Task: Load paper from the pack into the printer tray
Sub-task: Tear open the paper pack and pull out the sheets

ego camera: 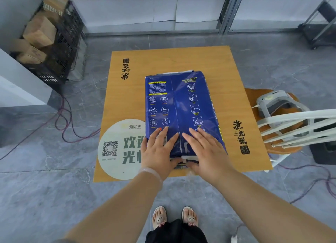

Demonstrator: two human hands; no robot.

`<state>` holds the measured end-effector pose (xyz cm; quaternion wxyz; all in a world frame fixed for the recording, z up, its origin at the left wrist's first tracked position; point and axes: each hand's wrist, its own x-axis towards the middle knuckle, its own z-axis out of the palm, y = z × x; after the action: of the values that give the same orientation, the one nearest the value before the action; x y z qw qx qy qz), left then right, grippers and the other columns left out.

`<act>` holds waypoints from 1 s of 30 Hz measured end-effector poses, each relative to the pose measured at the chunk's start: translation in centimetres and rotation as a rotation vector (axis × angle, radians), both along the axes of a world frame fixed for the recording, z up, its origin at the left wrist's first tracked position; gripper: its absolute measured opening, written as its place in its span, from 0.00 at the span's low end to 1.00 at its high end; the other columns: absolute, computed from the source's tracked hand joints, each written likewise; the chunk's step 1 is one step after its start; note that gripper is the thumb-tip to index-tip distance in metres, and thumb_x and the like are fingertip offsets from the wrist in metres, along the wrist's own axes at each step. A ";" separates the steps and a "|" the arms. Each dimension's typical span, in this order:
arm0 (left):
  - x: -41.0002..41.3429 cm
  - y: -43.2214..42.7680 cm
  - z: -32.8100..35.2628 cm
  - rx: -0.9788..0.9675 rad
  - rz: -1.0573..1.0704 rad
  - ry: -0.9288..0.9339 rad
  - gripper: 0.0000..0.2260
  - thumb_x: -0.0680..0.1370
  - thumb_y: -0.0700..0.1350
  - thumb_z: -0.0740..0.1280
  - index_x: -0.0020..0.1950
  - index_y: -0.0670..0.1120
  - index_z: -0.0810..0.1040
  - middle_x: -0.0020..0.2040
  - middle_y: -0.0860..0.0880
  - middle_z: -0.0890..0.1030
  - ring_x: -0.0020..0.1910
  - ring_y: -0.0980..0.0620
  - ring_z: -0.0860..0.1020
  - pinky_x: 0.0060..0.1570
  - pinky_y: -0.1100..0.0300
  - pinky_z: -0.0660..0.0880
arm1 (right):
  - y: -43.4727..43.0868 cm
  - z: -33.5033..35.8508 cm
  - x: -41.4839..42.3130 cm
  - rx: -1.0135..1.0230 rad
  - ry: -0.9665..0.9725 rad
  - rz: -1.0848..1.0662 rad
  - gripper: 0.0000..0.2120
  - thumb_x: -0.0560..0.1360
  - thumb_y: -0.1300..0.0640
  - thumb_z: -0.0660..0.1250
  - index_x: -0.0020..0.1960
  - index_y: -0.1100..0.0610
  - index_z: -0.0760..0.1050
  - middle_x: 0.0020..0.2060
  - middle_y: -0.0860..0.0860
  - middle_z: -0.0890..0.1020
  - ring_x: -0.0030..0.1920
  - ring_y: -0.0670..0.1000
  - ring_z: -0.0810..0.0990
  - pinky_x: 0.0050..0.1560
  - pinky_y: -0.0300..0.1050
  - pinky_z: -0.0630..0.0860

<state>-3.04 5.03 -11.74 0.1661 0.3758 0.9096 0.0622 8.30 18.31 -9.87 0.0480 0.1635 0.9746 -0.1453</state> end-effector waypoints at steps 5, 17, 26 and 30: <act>-0.9 -0.5 0.3 0.072 -0.009 -0.020 0.27 0.75 0.62 0.60 0.74 0.64 0.58 0.77 0.56 0.58 0.77 0.51 0.52 0.76 0.49 0.50 | 0.3 -0.6 -0.8 0.016 -0.023 -0.062 0.31 0.73 0.53 0.68 0.73 0.46 0.62 0.72 0.46 0.68 0.73 0.52 0.64 0.69 0.53 0.64; -3.9 0.4 6.4 0.201 -0.157 0.040 0.15 0.74 0.48 0.58 0.53 0.56 0.82 0.69 0.58 0.73 0.66 0.51 0.72 0.64 0.52 0.70 | 4.9 4.6 -0.5 -0.033 0.292 -0.173 0.16 0.71 0.64 0.64 0.58 0.53 0.76 0.60 0.51 0.74 0.54 0.54 0.78 0.38 0.47 0.77; -7.6 -0.2 8.1 -0.279 -0.144 0.172 0.18 0.79 0.50 0.56 0.68 0.59 0.69 0.74 0.58 0.65 0.72 0.50 0.61 0.74 0.45 0.53 | 8.8 5.2 -0.2 0.304 0.015 -0.245 0.18 0.72 0.64 0.64 0.61 0.55 0.75 0.67 0.55 0.69 0.66 0.58 0.67 0.63 0.53 0.66; -7.2 -0.8 6.3 -0.345 -0.235 0.333 0.22 0.77 0.44 0.58 0.72 0.52 0.64 0.72 0.51 0.65 0.73 0.44 0.58 0.74 0.44 0.48 | 8.7 4.4 -0.3 0.448 -0.198 0.048 0.22 0.68 0.63 0.67 0.61 0.54 0.74 0.72 0.55 0.63 0.71 0.60 0.55 0.68 0.53 0.48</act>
<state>-10.28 4.26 -5.41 0.0819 0.4501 0.8716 -0.1764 7.99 27.02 -5.45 0.1093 0.1602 0.9767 0.0922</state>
